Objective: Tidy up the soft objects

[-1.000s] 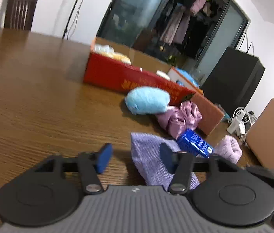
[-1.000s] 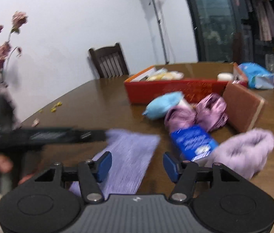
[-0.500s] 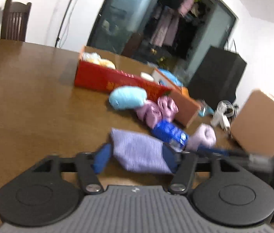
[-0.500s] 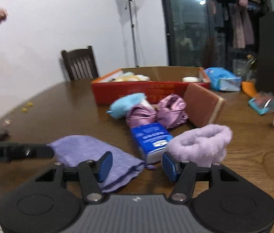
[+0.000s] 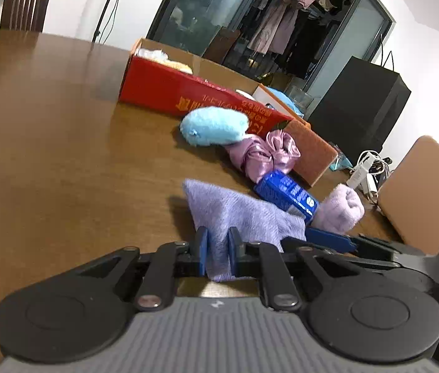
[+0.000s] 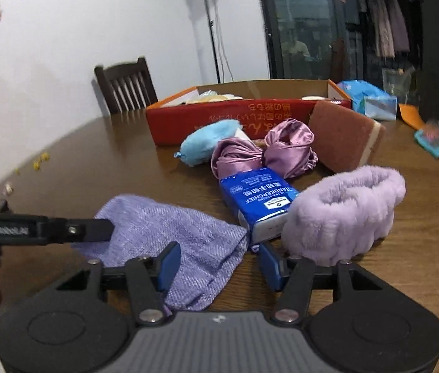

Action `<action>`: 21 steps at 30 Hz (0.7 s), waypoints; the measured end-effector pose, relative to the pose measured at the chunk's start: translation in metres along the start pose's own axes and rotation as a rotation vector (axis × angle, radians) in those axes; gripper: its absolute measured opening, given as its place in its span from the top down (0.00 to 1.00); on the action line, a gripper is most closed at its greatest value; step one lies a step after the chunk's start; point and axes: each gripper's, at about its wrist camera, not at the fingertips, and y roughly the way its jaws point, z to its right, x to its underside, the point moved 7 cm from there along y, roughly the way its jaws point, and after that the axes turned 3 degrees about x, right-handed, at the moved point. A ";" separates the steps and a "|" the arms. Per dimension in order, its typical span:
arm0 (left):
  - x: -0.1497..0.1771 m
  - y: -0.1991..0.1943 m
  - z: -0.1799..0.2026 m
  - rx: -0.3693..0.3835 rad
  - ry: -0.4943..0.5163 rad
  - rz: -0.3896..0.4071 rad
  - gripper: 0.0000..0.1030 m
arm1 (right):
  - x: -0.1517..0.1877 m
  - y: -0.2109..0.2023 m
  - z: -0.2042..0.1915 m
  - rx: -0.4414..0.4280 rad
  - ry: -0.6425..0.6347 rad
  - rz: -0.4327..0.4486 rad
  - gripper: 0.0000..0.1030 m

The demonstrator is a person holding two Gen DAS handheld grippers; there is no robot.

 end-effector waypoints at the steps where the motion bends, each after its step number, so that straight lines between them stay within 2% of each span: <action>1: 0.002 0.000 0.001 0.004 0.006 0.001 0.89 | 0.000 0.000 -0.005 -0.013 -0.029 0.000 0.69; 3: 0.004 -0.001 0.006 0.014 0.024 0.006 0.92 | 0.000 -0.001 -0.011 -0.030 -0.053 0.004 0.80; 6: 0.001 -0.005 0.011 0.017 0.042 0.017 0.94 | -0.002 -0.003 -0.013 -0.045 -0.060 0.010 0.90; 9: -0.019 -0.013 0.020 0.049 0.066 0.056 0.94 | -0.013 -0.016 -0.009 -0.069 -0.039 0.053 0.95; 11: -0.046 -0.017 0.030 0.089 0.086 0.100 0.94 | -0.033 -0.025 -0.005 -0.091 -0.037 0.095 0.95; 14: -0.107 -0.009 0.042 0.146 0.117 0.152 0.94 | -0.083 -0.031 0.007 -0.109 -0.064 0.166 0.95; 17: -0.173 0.023 0.050 0.184 0.142 0.155 0.94 | -0.149 -0.019 0.027 -0.072 -0.138 0.219 0.95; 19: -0.214 0.059 0.050 0.170 0.154 0.131 0.94 | -0.195 0.009 0.045 -0.045 -0.170 0.204 0.95; 21: -0.248 0.108 0.044 0.120 0.165 0.090 0.94 | -0.233 0.053 0.063 -0.020 -0.192 0.144 0.95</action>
